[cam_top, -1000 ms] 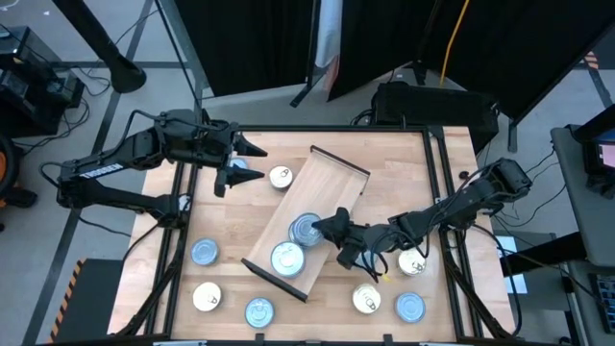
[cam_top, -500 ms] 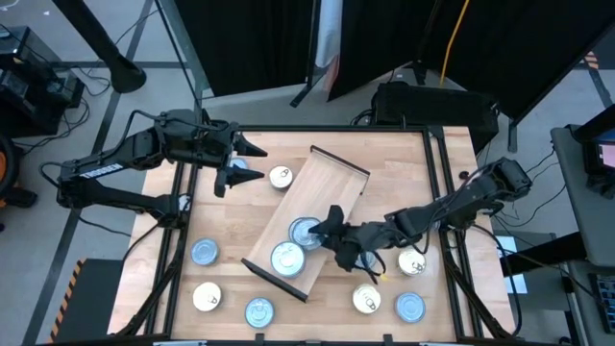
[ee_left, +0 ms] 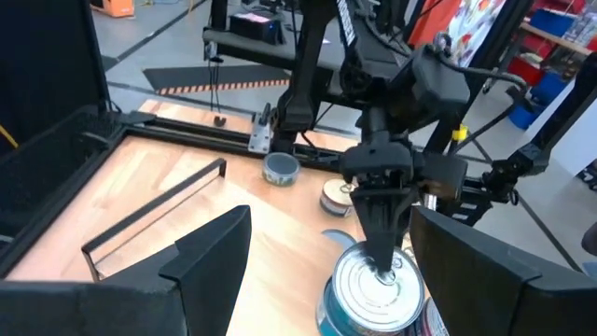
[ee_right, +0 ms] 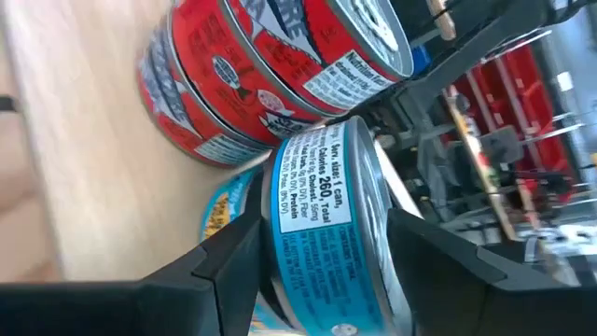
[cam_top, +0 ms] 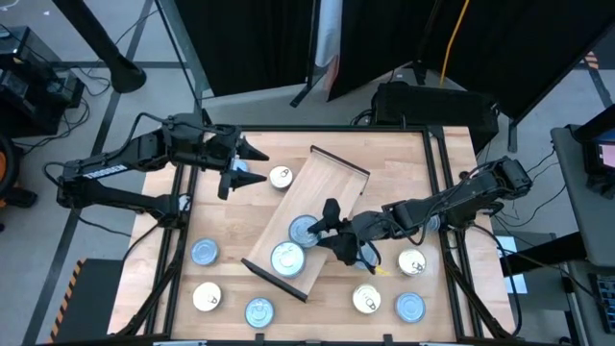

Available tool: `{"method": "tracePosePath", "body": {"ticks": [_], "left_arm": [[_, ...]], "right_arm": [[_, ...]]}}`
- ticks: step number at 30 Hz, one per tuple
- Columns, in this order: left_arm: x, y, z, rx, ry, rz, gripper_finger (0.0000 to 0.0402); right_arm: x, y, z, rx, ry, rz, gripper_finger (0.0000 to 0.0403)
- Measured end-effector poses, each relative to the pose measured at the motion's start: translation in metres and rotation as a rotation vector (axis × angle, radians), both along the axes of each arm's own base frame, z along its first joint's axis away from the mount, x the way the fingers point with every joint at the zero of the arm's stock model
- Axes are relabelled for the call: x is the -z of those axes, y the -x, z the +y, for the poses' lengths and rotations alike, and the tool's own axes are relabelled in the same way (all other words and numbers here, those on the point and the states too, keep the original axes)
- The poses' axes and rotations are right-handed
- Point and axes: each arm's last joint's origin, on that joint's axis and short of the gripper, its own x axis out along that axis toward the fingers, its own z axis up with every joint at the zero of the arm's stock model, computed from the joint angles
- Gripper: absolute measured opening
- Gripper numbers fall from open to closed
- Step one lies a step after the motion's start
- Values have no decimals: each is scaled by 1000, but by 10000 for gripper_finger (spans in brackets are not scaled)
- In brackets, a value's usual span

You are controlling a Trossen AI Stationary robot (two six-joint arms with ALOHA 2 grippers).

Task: Stack canned seafood by type on shelf
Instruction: Stack the light blue tuna can on top of the other light blue tuna can

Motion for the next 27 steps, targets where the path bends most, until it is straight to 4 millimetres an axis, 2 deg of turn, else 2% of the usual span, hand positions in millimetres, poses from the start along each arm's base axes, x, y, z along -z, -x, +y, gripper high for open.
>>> {"method": "tracePosePath", "body": {"ticks": [5,12,18,27], "left_arm": [[9,-2,1,-1,6,26,290],[4,-3,1,-1,-2,-24,290],[5,-3,0,17,4,-23,290],[3,2,-5,65,38,-25,290]], "right_arm": [[-6,3,-2,8,-85,-7,216],[-10,3,-11,-32,-240,16,245],[-10,3,-12,-34,-213,9,264],[-10,6,-7,-32,-171,9,254]]}}
